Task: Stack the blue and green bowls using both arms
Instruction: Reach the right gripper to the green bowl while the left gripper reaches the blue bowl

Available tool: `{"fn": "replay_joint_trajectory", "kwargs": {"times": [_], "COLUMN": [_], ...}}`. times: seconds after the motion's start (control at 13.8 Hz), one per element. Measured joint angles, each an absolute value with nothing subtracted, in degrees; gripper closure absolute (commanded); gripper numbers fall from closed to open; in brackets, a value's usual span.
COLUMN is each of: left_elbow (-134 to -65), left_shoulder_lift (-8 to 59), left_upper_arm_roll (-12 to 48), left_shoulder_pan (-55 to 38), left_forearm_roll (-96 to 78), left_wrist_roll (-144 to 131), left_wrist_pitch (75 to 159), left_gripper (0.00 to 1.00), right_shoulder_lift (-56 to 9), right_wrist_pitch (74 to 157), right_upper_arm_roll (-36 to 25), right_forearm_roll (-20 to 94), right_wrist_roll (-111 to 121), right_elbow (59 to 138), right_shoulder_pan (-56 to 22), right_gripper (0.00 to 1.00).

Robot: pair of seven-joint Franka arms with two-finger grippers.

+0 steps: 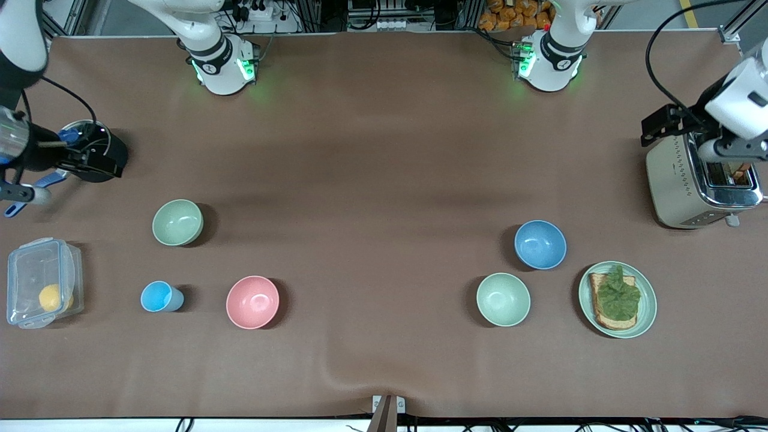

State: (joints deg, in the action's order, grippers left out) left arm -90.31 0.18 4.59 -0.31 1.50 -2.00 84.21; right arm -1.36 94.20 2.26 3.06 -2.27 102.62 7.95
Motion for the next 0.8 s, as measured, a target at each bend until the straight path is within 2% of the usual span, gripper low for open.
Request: {"fn": "replay_joint_trajectory", "kwargs": {"times": [0.51,0.8], "left_elbow": [-90.4,-90.5], "left_shoulder_lift": [9.0,16.0], "left_upper_arm_roll": [4.7,5.0], "left_shoulder_pan": [0.0,0.0], "left_forearm_roll": [1.5,1.5], "left_wrist_roll": [-2.0,-2.0], "left_wrist_pitch": [89.2,91.6], "left_gripper": [0.00,0.00], "right_shoulder_lift": [-2.0,-7.2], "right_wrist_pitch": [112.3,118.1], "right_upper_arm_roll": [2.2,2.1], "right_forearm_roll": [3.1,3.1], "right_wrist_roll": [0.2,1.4], "right_elbow": [116.3,118.2], "right_shoulder_pan": [11.1,14.8], "right_gripper": [0.00,0.01]}}
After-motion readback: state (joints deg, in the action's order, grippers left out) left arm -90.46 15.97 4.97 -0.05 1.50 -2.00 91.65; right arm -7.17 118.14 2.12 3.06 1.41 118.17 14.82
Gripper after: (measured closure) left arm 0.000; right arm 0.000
